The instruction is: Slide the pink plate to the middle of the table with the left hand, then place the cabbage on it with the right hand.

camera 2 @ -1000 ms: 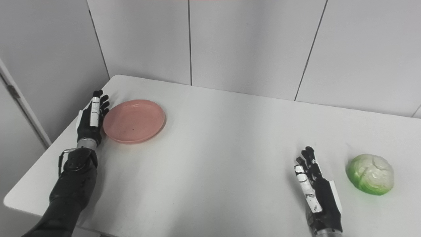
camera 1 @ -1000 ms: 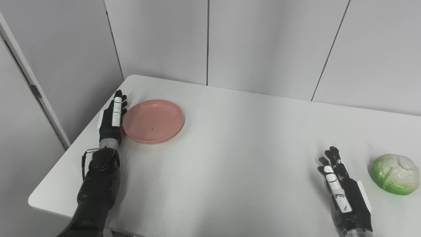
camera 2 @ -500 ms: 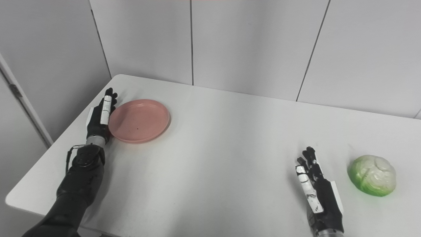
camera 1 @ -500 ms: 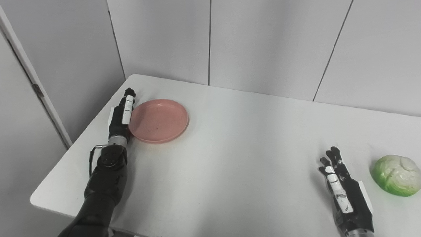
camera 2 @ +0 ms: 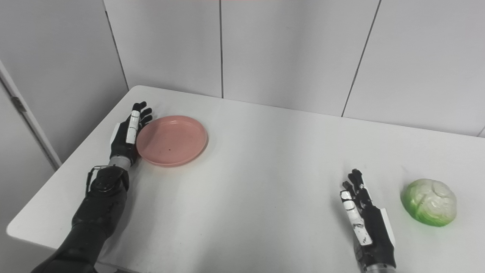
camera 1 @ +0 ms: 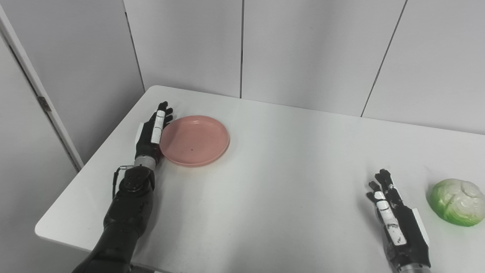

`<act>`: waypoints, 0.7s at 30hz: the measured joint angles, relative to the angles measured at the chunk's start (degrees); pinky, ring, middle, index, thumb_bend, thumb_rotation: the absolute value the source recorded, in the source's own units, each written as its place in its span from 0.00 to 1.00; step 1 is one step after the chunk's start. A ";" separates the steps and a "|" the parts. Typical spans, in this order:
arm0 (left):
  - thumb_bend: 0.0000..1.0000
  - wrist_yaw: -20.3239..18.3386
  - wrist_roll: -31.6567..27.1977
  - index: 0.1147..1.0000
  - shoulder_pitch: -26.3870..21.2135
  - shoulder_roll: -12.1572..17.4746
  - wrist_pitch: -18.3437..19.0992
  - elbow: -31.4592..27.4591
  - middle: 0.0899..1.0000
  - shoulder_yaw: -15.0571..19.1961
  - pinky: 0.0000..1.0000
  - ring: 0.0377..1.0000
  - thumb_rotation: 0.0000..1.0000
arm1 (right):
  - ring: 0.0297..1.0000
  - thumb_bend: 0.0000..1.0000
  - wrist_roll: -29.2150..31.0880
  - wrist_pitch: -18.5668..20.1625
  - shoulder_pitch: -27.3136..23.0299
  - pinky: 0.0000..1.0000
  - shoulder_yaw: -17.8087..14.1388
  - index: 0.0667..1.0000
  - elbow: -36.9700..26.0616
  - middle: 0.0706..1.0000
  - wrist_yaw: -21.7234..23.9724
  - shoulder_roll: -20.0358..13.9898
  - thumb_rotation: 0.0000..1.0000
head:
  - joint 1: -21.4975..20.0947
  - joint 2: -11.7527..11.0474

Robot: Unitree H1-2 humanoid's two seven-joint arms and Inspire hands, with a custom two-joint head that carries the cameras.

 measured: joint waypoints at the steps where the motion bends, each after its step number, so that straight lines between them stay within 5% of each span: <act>1: 0.86 -0.50 -0.02 0.86 0.00 -0.18 0.00 -0.10 0.87 -0.18 0.88 0.89 1.00 | 0.95 0.72 -0.08 0.00 -0.01 0.95 0.06 0.98 0.00 0.98 0.00 0.00 0.78 | -0.44 0.00; 21: 0.88 -7.76 -0.92 0.88 0.83 -2.45 4.76 -5.91 0.89 -4.05 0.90 0.93 1.00 | 0.95 0.72 -3.68 0.12 -0.01 0.96 0.64 0.99 -0.52 0.99 -1.54 1.51 0.80 | -9.14 1.41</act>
